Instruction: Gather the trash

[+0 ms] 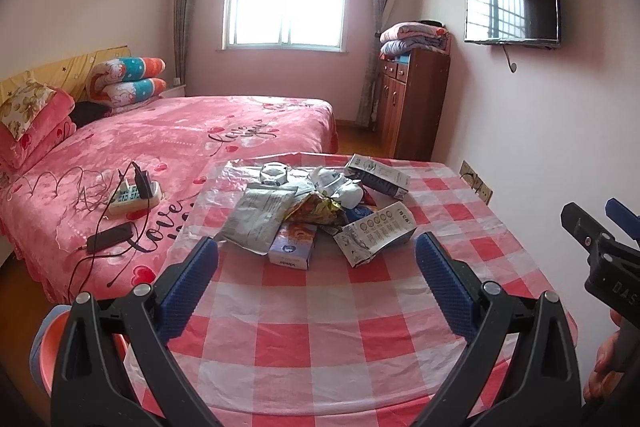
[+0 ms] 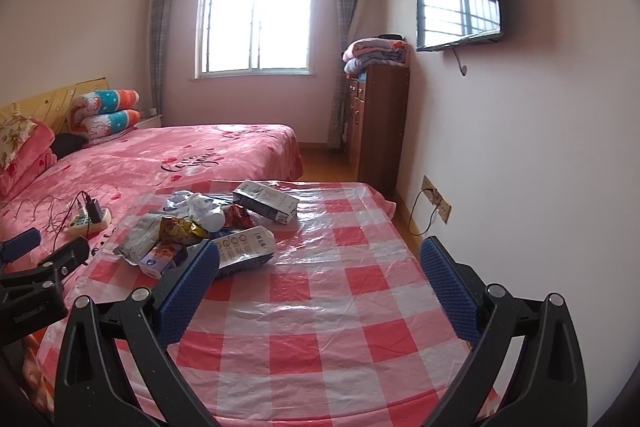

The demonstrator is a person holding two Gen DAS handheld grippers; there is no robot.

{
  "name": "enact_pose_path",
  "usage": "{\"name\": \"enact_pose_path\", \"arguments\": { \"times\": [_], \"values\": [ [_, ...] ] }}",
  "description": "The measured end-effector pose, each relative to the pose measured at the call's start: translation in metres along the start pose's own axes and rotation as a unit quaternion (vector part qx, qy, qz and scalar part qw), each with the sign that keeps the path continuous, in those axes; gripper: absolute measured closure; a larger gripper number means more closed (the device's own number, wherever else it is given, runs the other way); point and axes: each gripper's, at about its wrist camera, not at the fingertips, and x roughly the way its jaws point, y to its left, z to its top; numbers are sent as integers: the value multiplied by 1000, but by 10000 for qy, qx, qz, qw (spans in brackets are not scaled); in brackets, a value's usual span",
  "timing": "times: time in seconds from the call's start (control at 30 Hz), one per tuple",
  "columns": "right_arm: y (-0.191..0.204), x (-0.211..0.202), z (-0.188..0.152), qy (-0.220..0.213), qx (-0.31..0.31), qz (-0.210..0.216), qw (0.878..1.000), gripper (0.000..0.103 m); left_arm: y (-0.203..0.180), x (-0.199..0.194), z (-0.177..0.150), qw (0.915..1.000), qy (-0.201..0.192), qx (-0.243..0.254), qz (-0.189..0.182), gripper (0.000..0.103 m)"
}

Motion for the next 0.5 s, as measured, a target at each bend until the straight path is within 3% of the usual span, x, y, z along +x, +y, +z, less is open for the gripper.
{"name": "enact_pose_path", "arguments": {
  "times": [0.5],
  "values": [
    [-5,1,-5,3,32,-98,9999,4,-4,-11,-3,9993,-331,126,-90,4]
  ]
}}
